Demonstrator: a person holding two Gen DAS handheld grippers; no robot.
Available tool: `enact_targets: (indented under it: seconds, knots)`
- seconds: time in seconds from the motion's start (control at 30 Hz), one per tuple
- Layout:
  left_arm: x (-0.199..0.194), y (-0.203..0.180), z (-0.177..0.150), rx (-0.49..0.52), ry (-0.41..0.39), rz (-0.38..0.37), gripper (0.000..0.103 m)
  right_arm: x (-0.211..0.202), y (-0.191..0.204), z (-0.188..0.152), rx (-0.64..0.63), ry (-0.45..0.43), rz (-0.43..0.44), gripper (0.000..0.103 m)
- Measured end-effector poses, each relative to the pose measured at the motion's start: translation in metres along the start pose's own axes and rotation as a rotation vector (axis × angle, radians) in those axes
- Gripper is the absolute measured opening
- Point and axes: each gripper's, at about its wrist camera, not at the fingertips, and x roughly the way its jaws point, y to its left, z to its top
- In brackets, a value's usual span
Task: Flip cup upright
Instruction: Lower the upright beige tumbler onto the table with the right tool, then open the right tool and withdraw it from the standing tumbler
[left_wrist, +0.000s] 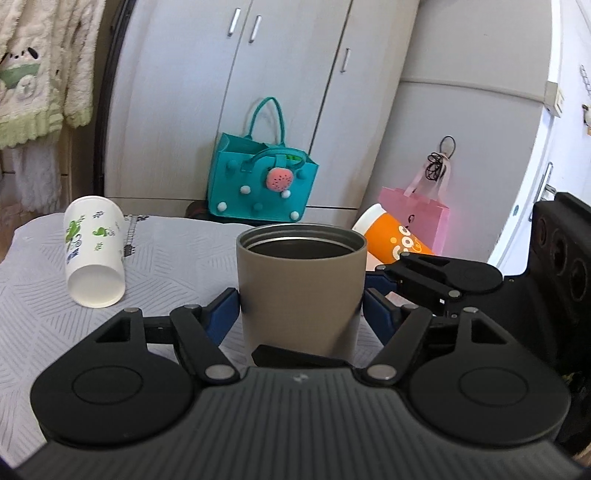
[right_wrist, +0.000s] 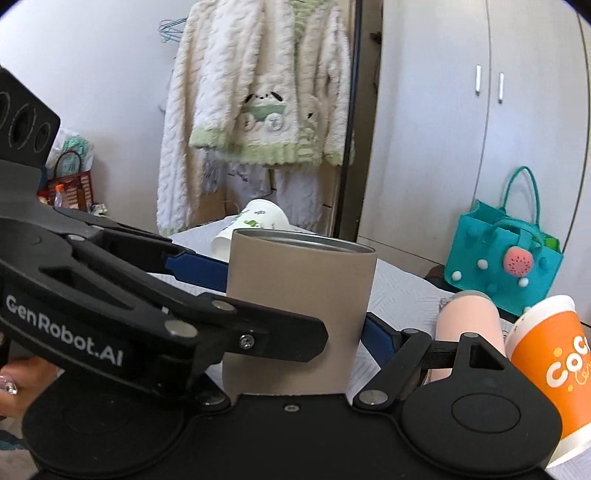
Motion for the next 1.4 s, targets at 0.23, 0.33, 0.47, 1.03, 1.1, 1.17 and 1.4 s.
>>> enact_targets:
  seconds: [0.23,0.33,0.47,1.03,1.1,1.17,1.4]
  knots:
    - [-0.002,-0.009,-0.006,0.03,0.001,-0.005,0.072,-0.003,0.007,-0.006,-0.023,0.001,-0.015,0.084]
    - [-0.004,-0.013,-0.007,0.045,0.005,-0.007,0.072,-0.006,0.008,-0.008,-0.022,0.003,-0.023,0.084]
    - [-0.005,-0.018,-0.007,0.054,0.015,-0.015,0.075,-0.009,0.011,-0.011,-0.024,0.007,-0.034,0.084]
    - [-0.048,-0.022,-0.006,0.032,-0.019,0.08,0.093,-0.05,0.039,-0.018,-0.026,0.028,-0.124,0.09]
    - [-0.058,-0.023,-0.005,0.035,-0.023,0.099,0.094,-0.057,0.042,-0.015,-0.01,0.032,-0.134,0.091]
    - [-0.067,-0.025,-0.004,0.04,-0.023,0.119,0.097,-0.062,0.044,-0.013,0.015,0.051,-0.145,0.091]
    - [-0.095,-0.03,-0.009,0.023,-0.031,0.164,0.1,-0.089,0.057,-0.011,0.062,0.04,-0.175,0.093]
